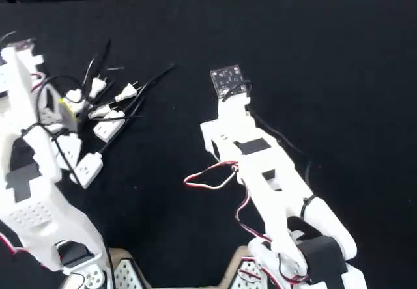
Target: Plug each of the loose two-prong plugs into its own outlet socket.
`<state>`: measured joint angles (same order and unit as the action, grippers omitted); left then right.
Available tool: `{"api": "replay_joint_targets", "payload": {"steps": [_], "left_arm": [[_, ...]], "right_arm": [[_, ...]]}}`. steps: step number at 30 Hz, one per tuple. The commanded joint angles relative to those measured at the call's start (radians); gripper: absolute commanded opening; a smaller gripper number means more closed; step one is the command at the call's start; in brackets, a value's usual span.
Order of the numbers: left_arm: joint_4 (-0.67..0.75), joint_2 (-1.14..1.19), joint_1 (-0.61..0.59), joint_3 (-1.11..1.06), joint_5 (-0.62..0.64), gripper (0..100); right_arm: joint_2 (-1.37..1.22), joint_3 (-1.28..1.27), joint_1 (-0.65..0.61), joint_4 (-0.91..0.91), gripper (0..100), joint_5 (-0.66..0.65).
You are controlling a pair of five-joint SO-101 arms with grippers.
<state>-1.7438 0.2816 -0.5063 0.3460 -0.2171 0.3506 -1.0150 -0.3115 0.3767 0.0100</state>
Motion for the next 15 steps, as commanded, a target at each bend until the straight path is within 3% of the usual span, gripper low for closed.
{"api": "replay_joint_targets", "payload": {"steps": [1,3,7,11,15], "left_arm": [[-0.014,-0.058,0.174,0.062,-0.009,24],[0.014,-0.041,0.263,0.021,-0.012,24],[0.244,0.038,0.371,-0.11,-0.009,24],[0.404,0.117,0.398,-0.166,-0.009,24],[0.456,0.19,0.354,-0.166,-0.014,24]], "right_arm": [[-0.004,0.054,0.023,0.006,21.2,-0.002],[-0.004,0.054,0.023,0.006,21.2,-0.002],[-0.004,0.053,0.025,0.006,21.2,-0.002],[-0.004,0.053,0.025,0.006,21.2,-0.014],[-0.004,0.053,0.025,0.005,21.2,-0.061]]}}
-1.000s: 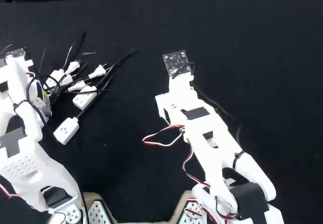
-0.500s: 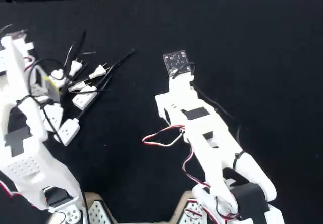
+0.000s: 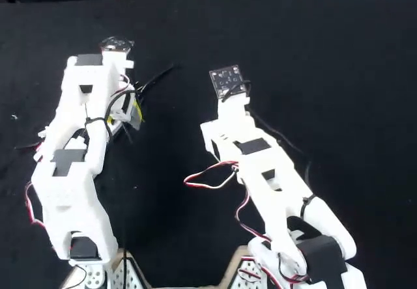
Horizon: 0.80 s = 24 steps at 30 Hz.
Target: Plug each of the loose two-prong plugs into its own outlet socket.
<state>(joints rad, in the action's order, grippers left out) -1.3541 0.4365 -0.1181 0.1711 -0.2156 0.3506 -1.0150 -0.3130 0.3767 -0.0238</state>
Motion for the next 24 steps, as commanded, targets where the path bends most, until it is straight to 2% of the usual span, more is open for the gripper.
{"api": "replay_joint_targets", "payload": {"steps": [1,9,13,17,24], "left_arm": [[0.078,0.051,-0.058,0.008,-0.017,24],[0.173,0.078,-0.269,0.008,-0.017,24],[0.192,0.078,-0.314,0.01,-0.018,24],[0.161,0.077,-0.332,0.07,-0.018,24],[0.005,0.078,-0.36,0.252,-0.018,24]], "right_arm": [[-0.004,0.053,0.026,0.005,21.2,-0.028],[-0.004,0.054,0.021,0.002,21.2,-0.029],[-0.004,0.054,0.021,0.002,21.2,-0.029],[-0.004,0.051,0.021,0.002,21.2,-0.029],[-0.004,0.051,0.023,0.002,21.2,-0.029]]}}
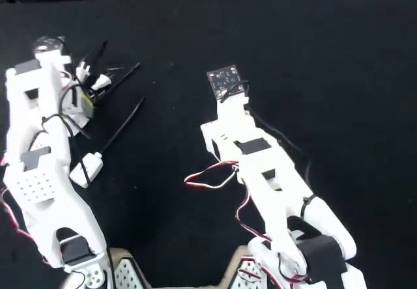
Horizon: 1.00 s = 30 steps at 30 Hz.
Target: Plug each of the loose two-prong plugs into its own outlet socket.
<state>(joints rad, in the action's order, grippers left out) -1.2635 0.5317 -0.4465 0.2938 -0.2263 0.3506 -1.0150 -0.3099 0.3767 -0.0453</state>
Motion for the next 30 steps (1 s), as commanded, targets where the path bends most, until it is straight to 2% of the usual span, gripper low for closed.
{"api": "replay_joint_targets", "payload": {"steps": [1,6,12,17,21,25,30], "left_arm": [[-0.126,-0.017,-0.031,0.159,-0.008,24],[-0.311,-0.017,-0.038,0.314,-0.008,24],[-0.476,-0.037,-0.039,0.421,-0.107,20],[-0.497,-0.164,-0.074,0.381,-0.12,20],[-0.497,-0.316,-0.096,0.243,-0.163,20],[-0.493,-0.453,-0.087,0.008,-0.193,19],[-0.376,-0.531,0.012,-0.289,-0.198,19]], "right_arm": [[-0.004,0.051,0.018,0.002,21.2,-0.008],[-0.004,0.051,0.018,0.005,21.2,-0.008],[-0.004,0.051,0.018,0.006,21.2,-0.008],[-0.004,0.053,0.018,0.006,21.2,-0.008],[-0.004,0.053,0.018,0.006,21.2,-0.008],[-0.004,0.051,0.018,0.006,21.2,-0.008],[-0.005,0.051,0.018,0.006,21.2,-0.008]]}}
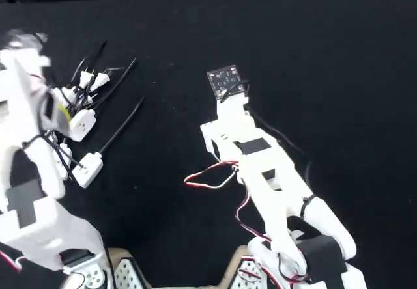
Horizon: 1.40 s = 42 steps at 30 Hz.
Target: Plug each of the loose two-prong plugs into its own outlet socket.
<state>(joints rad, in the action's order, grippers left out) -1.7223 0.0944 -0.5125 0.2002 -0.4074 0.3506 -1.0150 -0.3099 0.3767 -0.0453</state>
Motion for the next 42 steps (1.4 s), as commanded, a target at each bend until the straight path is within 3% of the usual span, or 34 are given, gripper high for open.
{"api": "replay_joint_targets", "payload": {"steps": [1,6,13,15,27,38,42], "left_arm": [[0.112,-0.095,0.104,-0.246,-0.031,19],[0.235,-0.11,0.179,-0.446,-0.259,20],[0.242,-0.097,0.156,-0.463,-0.44,24],[0.244,-0.097,0.14,-0.46,-0.453,28],[0.436,0.009,0.096,-0.529,-0.52,28],[0.439,0.149,0.074,-0.458,-0.512,28],[0.41,0.124,0.113,-0.458,-0.494,16]], "right_arm": [[-0.005,0.051,0.018,0.006,21.2,-0.008],[-0.005,0.051,0.021,0.006,21.2,-0.008],[-0.005,0.053,0.018,0.006,21.2,-0.008],[-0.005,0.053,0.018,0.006,21.2,-0.008],[-0.005,0.051,0.018,0.008,21.2,-0.009],[-0.005,0.056,0.018,0.008,21.2,-0.009],[-0.005,0.056,0.018,0.006,21.2,-0.009]]}}
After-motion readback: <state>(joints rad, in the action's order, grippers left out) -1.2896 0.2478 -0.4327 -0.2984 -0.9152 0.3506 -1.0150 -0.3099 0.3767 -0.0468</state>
